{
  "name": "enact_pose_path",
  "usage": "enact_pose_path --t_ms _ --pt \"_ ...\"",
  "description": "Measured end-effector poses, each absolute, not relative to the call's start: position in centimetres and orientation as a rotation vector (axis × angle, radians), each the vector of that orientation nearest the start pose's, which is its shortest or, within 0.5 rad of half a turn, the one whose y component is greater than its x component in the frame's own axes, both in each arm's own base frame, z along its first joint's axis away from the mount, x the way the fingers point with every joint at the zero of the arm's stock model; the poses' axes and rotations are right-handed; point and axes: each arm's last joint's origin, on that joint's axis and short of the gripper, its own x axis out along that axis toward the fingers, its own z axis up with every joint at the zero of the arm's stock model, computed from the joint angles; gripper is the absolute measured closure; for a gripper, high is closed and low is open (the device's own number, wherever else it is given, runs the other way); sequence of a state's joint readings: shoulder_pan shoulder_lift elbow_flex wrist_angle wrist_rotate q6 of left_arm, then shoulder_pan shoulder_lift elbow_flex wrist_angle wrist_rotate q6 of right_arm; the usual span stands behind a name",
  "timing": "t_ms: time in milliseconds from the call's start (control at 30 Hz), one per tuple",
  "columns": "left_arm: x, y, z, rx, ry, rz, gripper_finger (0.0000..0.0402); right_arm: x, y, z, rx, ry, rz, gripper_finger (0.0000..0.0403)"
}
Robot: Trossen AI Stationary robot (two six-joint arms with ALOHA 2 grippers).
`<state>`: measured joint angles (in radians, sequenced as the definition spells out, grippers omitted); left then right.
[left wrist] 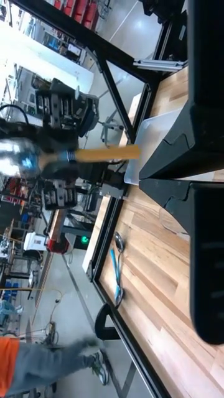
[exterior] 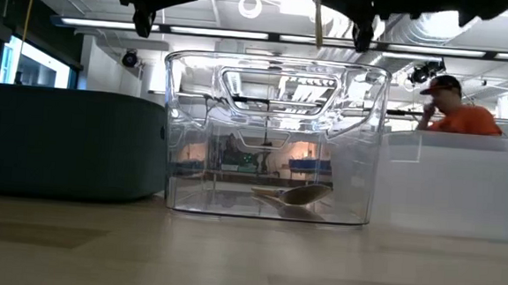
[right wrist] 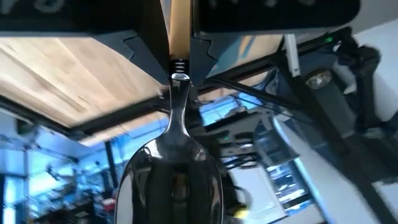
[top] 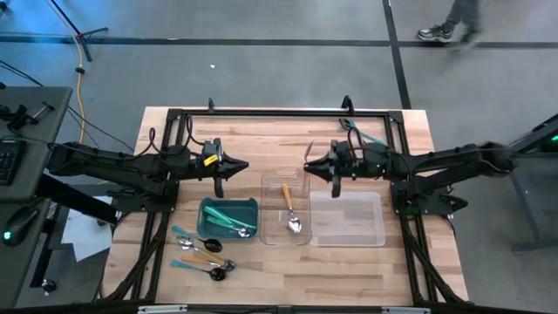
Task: Sort silverware by color (type)
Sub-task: Put the orange spoon into the transparent bin
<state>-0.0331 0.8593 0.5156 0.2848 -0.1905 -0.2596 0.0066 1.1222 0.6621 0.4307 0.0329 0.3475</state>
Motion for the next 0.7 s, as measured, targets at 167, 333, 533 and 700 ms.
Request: enact_pose_path --t_ms 167,333,533,700 --pt "19.46 -0.10 27.21 -0.253 0.034 0.162 0.0401 25.31 0.69 28.93 0.291 0.019 0.009 0.0382" --pt "19.47 -0.19 27.22 -0.255 0.037 0.131 0.0401 25.31 0.72 28.92 0.287 0.022 0.020 0.0382" --pt "19.48 -0.24 27.22 -0.255 0.040 0.113 0.0401 25.31 0.72 28.92 0.287 0.022 0.021 0.0382" --pt "19.48 -0.24 27.21 -0.254 0.040 0.114 0.0401 25.31 0.73 28.93 0.287 0.022 0.023 0.0382"
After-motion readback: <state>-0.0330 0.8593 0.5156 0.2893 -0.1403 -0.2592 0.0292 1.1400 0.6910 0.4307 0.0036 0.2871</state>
